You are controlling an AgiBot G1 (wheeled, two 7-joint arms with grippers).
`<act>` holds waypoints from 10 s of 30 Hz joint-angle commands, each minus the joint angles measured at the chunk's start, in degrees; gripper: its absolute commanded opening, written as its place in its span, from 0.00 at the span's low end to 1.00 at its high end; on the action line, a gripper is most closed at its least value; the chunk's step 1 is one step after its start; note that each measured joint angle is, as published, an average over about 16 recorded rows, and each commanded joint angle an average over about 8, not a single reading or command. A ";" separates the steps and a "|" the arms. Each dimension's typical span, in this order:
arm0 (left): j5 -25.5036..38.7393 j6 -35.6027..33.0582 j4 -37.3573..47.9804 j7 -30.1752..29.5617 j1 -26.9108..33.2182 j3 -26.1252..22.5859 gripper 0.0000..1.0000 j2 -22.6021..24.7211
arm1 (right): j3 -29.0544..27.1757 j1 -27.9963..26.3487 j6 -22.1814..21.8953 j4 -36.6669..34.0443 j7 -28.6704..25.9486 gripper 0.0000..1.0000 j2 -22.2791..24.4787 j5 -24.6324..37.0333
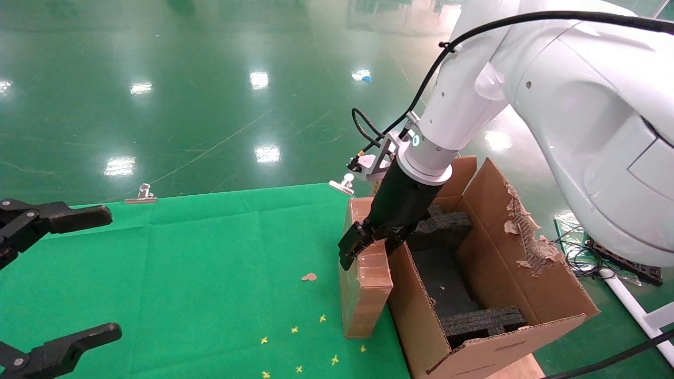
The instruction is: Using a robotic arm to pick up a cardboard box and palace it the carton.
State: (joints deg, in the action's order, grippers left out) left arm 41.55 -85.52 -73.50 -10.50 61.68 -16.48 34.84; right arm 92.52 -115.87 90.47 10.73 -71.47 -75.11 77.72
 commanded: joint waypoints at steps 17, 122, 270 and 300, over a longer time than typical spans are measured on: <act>-0.05 0.03 0.00 0.03 0.01 -0.07 0.00 -0.03 | 2.39 -1.13 0.16 1.12 3.61 0.00 0.27 -1.79; -0.29 0.19 0.00 0.22 0.09 -0.43 1.00 -0.18 | 6.14 14.52 -24.25 -10.28 17.60 0.00 20.09 -0.51; -0.57 0.34 0.09 0.43 0.18 -0.80 1.00 -0.33 | -77.23 54.96 -4.69 63.45 60.88 1.00 40.26 -36.20; -0.56 0.33 0.09 0.42 0.18 -0.80 1.00 -0.33 | -76.41 54.25 -4.81 62.75 60.66 1.00 40.08 -35.84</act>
State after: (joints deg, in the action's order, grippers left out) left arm 40.99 -85.18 -73.41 -10.08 61.86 -17.28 34.51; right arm 16.11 -61.62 85.66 73.49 -10.81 -35.02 41.88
